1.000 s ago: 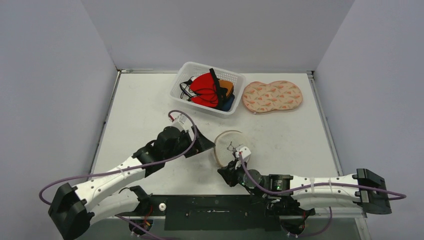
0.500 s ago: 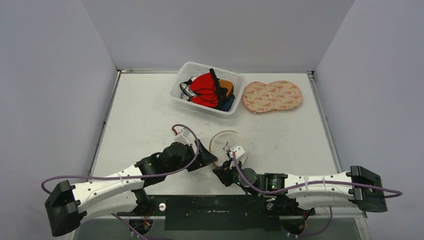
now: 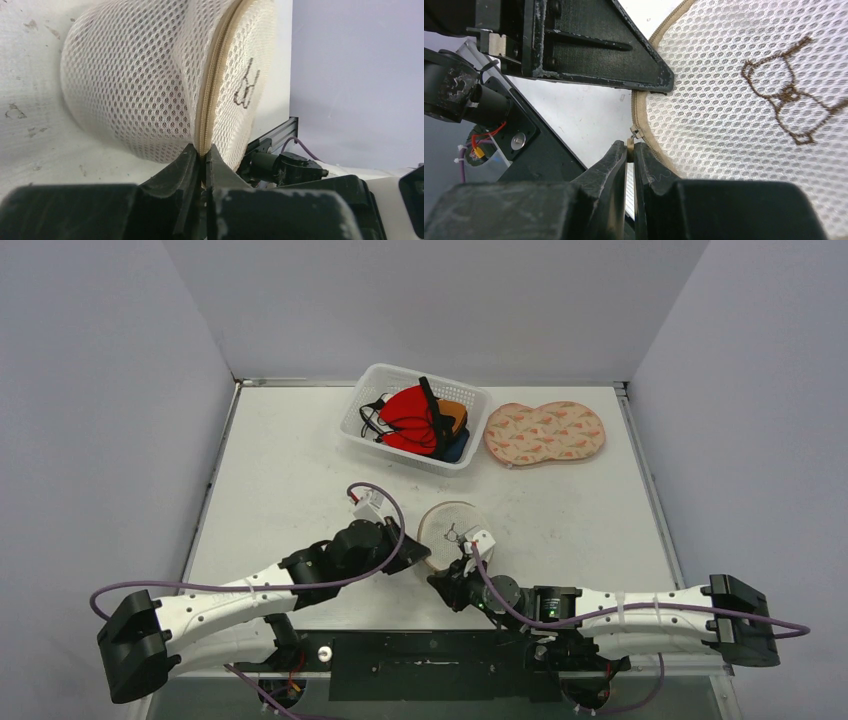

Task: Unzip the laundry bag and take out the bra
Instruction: Unzip the laundry bag at the center of the board.

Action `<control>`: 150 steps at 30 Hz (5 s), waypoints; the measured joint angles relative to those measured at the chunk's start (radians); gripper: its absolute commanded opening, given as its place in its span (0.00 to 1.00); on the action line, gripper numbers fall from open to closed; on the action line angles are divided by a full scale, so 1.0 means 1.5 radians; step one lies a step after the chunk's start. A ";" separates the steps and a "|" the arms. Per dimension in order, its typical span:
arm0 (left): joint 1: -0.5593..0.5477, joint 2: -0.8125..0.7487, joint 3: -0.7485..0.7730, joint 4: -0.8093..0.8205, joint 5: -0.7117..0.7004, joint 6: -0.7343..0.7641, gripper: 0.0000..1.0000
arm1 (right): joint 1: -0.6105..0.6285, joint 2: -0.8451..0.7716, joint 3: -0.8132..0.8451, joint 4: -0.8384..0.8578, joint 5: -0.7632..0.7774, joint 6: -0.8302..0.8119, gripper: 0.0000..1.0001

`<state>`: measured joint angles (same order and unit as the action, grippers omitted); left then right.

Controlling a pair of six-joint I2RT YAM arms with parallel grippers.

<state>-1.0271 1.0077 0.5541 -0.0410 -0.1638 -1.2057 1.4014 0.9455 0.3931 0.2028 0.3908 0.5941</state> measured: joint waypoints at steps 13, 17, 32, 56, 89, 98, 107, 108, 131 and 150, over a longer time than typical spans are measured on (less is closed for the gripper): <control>0.031 -0.031 0.000 -0.003 -0.003 0.002 0.00 | 0.000 -0.087 -0.001 -0.082 0.029 0.009 0.05; 0.051 -0.044 -0.005 -0.003 0.016 0.006 0.00 | 0.000 -0.116 -0.002 -0.113 0.044 0.017 0.05; 0.145 0.020 -0.022 0.066 0.161 0.045 0.66 | 0.000 -0.126 -0.031 -0.141 0.074 0.032 0.05; -0.056 -0.121 -0.073 -0.039 -0.034 -0.067 0.59 | 0.000 0.018 0.030 -0.031 -0.026 -0.008 0.05; 0.036 -0.119 -0.077 0.012 -0.010 -0.071 0.00 | 0.000 -0.105 0.017 -0.146 0.039 0.014 0.05; 0.109 -0.054 -0.077 0.069 0.109 -0.009 0.00 | 0.000 -0.142 -0.011 -0.174 0.062 0.033 0.05; 0.160 0.034 -0.042 0.113 0.210 0.048 0.50 | 0.000 -0.132 -0.020 -0.166 0.059 0.033 0.05; 0.161 0.031 -0.040 0.113 0.212 0.050 0.56 | 0.000 -0.126 -0.020 -0.160 0.057 0.033 0.05; -0.020 -0.152 -0.079 -0.090 0.025 -0.056 0.55 | 0.001 0.057 0.072 -0.035 -0.045 -0.015 0.05; -0.010 -0.169 -0.077 -0.075 -0.038 -0.077 0.04 | 0.001 0.026 0.073 -0.062 -0.050 -0.021 0.05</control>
<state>-1.0420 0.7547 0.4389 -0.1528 -0.2214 -1.3205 1.4021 0.9848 0.5030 0.1093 0.3161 0.5632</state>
